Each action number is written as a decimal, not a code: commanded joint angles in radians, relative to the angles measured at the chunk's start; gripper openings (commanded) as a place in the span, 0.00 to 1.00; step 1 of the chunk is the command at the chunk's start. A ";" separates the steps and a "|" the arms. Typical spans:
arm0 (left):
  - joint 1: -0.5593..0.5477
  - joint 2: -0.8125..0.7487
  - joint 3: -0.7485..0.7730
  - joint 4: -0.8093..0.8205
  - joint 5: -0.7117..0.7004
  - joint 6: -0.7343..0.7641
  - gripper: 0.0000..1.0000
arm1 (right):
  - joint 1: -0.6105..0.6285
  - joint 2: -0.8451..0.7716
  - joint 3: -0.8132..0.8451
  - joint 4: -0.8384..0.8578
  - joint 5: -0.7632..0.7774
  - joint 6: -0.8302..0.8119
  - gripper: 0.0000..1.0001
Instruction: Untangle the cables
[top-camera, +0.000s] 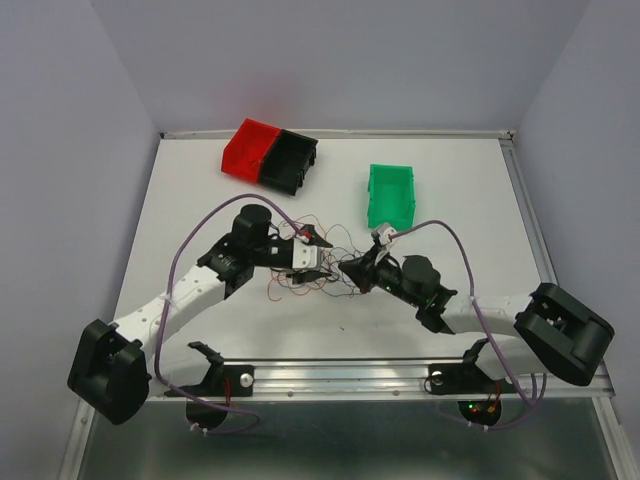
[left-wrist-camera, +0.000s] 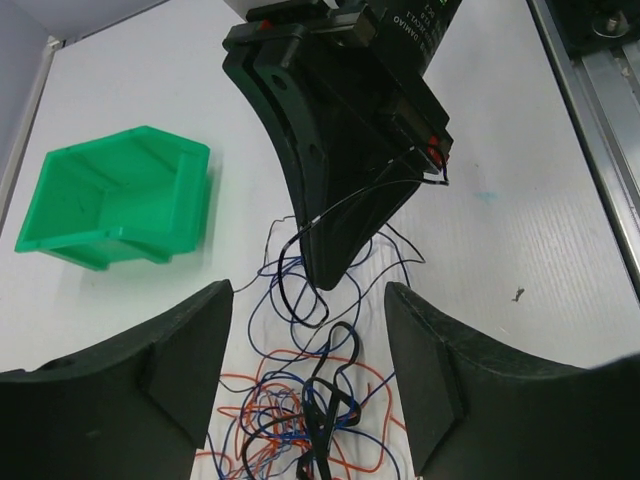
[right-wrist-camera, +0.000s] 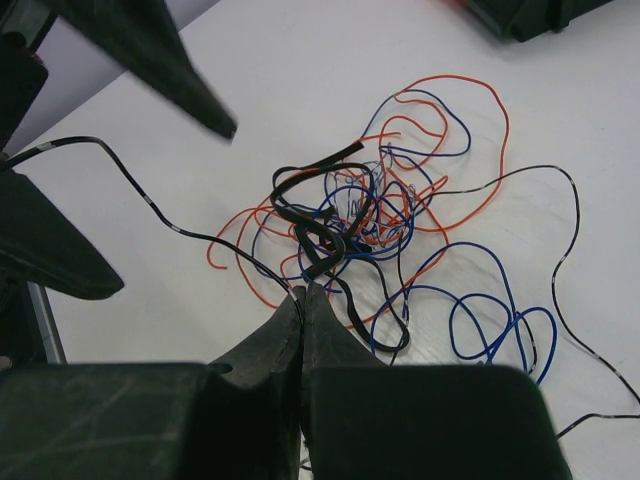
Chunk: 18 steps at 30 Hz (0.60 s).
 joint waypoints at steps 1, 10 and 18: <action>-0.035 0.045 0.029 0.068 -0.051 -0.037 0.61 | 0.010 0.032 0.068 0.057 -0.011 -0.001 0.00; -0.052 0.039 0.075 0.052 -0.176 -0.086 0.00 | 0.015 0.062 0.056 0.105 -0.016 -0.031 0.24; -0.052 -0.111 0.214 0.037 -0.379 -0.233 0.00 | 0.015 0.066 -0.007 0.220 -0.034 -0.090 0.72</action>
